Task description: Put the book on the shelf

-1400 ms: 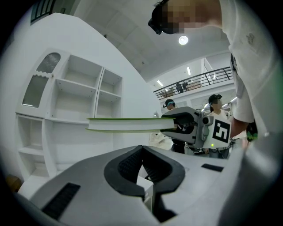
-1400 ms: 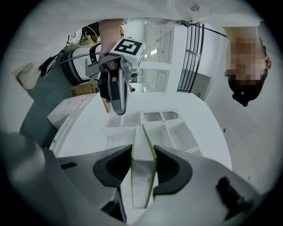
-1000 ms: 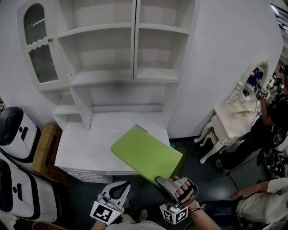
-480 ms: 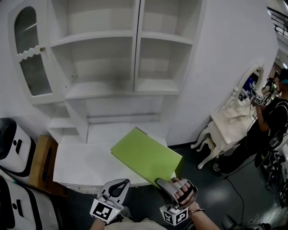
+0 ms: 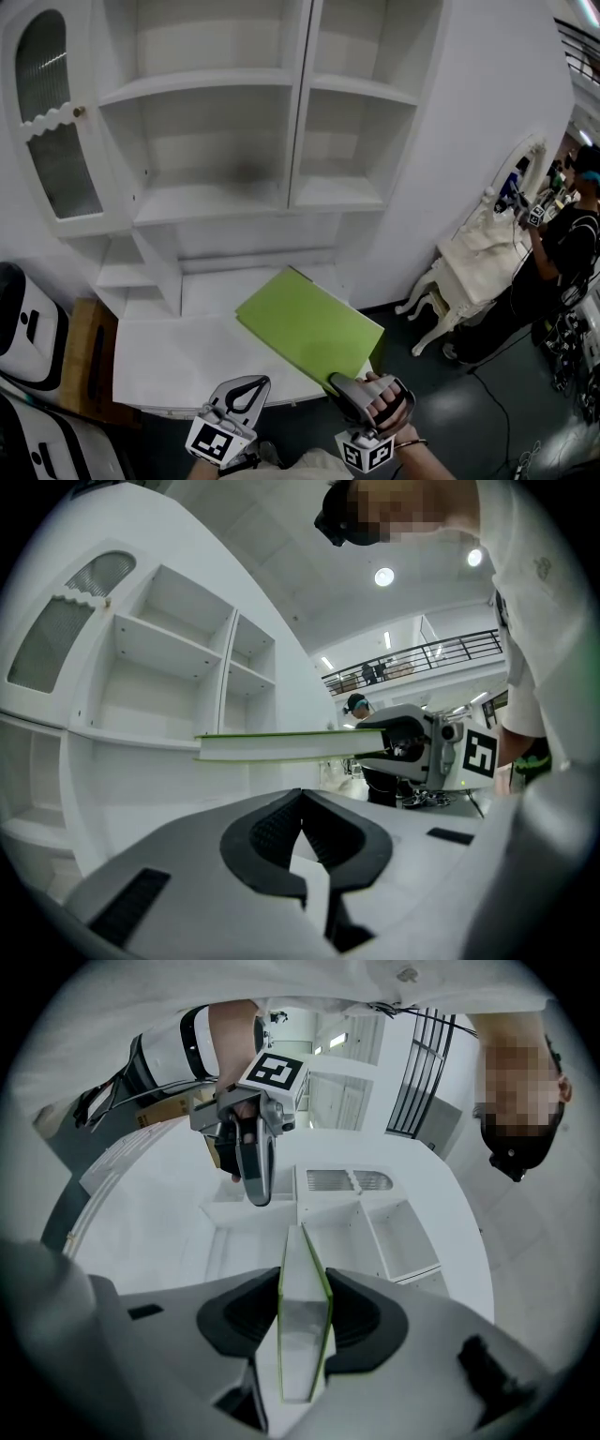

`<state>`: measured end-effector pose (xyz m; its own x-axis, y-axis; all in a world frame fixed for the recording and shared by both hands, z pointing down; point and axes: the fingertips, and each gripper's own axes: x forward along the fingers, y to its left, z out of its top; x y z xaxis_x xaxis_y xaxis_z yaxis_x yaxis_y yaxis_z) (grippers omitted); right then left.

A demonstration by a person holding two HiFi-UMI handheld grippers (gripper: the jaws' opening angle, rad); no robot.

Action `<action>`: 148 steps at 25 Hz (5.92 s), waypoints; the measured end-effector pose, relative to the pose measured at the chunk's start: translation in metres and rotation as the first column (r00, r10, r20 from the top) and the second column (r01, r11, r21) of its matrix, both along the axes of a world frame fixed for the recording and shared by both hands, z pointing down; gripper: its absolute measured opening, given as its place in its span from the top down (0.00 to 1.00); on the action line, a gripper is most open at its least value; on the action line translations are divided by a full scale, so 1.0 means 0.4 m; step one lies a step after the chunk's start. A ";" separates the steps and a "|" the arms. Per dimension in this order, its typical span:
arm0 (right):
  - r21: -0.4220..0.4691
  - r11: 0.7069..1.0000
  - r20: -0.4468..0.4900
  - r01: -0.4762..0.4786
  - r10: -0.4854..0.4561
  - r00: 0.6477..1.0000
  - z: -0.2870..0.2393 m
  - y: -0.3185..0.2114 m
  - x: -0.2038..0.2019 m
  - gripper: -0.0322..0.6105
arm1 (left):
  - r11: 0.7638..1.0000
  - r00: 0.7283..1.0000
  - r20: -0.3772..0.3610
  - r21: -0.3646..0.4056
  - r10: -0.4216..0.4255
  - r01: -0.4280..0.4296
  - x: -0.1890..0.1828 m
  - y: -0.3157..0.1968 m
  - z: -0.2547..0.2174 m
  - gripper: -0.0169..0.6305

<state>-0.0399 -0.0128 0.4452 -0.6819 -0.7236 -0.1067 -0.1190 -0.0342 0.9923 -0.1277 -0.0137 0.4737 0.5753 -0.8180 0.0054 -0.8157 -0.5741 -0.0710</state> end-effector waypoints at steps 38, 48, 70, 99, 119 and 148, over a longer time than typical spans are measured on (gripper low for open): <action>0.058 0.984 -0.047 0.166 -0.164 0.985 -0.161 -0.385 0.247 0.72 | 0.996 0.996 0.010 -0.010 -0.092 0.092 0.220 -0.389 -0.074 0.96; 0.040 0.990 -0.045 0.137 -0.135 0.990 -0.170 -0.439 0.252 0.72 | 0.998 0.997 0.041 -0.006 -0.064 0.064 0.223 -0.423 -0.091 0.96; 0.020 1.000 -0.071 -0.013 0.015 0.997 -0.198 -0.600 0.189 0.72 | 0.999 0.999 0.027 0.002 0.045 -0.045 0.160 -0.470 -0.126 0.96; -0.009 0.987 -0.101 -0.158 0.156 0.982 -0.166 -0.861 0.088 0.72 | 0.994 0.995 0.030 -0.041 0.098 -0.096 0.095 -0.521 -0.091 0.96; -0.030 0.990 -0.118 -0.137 0.132 0.984 -0.143 -0.953 0.008 0.72 | 0.995 0.996 0.019 -0.053 0.082 -0.081 0.058 -0.553 -0.072 0.96; -0.023 0.987 -0.138 -0.156 0.152 0.979 -0.140 -1.033 -0.033 0.71 | 0.998 0.998 0.037 -0.046 0.044 -0.043 0.033 -0.529 -0.079 0.96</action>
<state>-0.0529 -0.4259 0.3894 -0.5685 -0.8227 0.0045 0.0202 -0.0085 0.9998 -0.1147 -0.2253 0.4421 0.6090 -0.7905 0.0647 -0.7870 -0.6124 -0.0746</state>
